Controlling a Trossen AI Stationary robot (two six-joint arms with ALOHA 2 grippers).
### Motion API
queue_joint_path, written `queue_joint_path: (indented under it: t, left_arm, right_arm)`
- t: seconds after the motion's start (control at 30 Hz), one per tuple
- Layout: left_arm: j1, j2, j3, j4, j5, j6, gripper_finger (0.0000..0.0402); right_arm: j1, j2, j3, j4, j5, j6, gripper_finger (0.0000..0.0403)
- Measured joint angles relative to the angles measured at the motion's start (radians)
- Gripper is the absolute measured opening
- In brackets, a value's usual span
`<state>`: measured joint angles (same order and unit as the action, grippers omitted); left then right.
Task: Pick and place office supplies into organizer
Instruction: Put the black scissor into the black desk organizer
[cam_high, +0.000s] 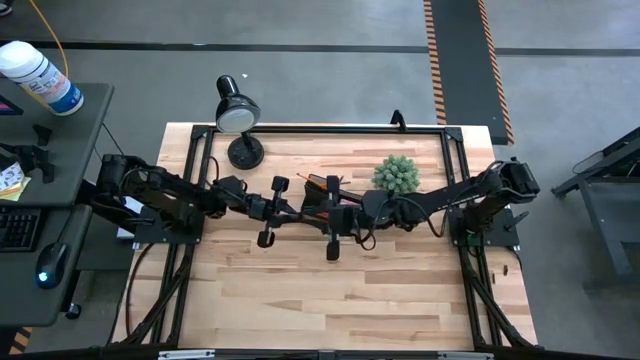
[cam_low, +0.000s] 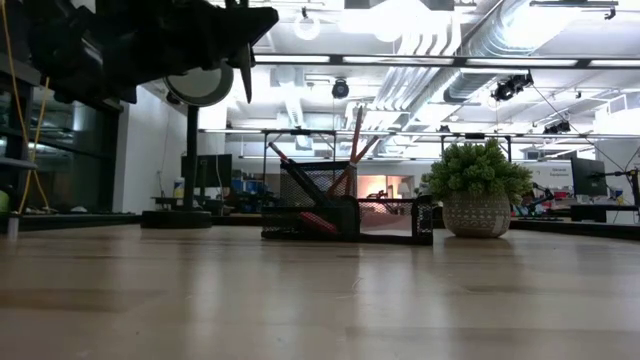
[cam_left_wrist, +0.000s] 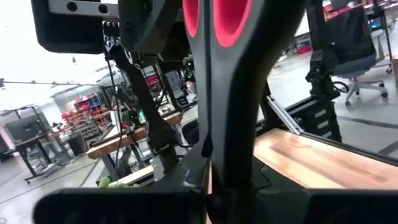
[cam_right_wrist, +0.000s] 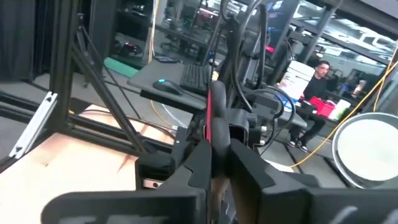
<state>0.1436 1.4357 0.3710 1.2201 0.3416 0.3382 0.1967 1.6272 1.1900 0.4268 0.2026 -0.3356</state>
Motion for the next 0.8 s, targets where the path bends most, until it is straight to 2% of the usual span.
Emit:
queue_joint_path:
  t: [0.3,0.63,0.8]
  left_arm:
    - [0.000,0.000,0.000,-0.043,-0.028,0.071,0.0073]
    - [0.001,0.000,0.000,-0.094,-0.182,0.115,0.0107]
    - [0.001,-0.001,0.000,-0.159,-0.296,0.166,0.0120]
  right_arm:
    - [0.017,0.000,0.000,-0.052,0.084,-0.005,0.0027]
    - [0.041,0.000,0.000,-0.091,0.189,0.002,0.0027]
    - [0.060,0.000,0.000,-0.092,0.248,-0.004,0.0027]
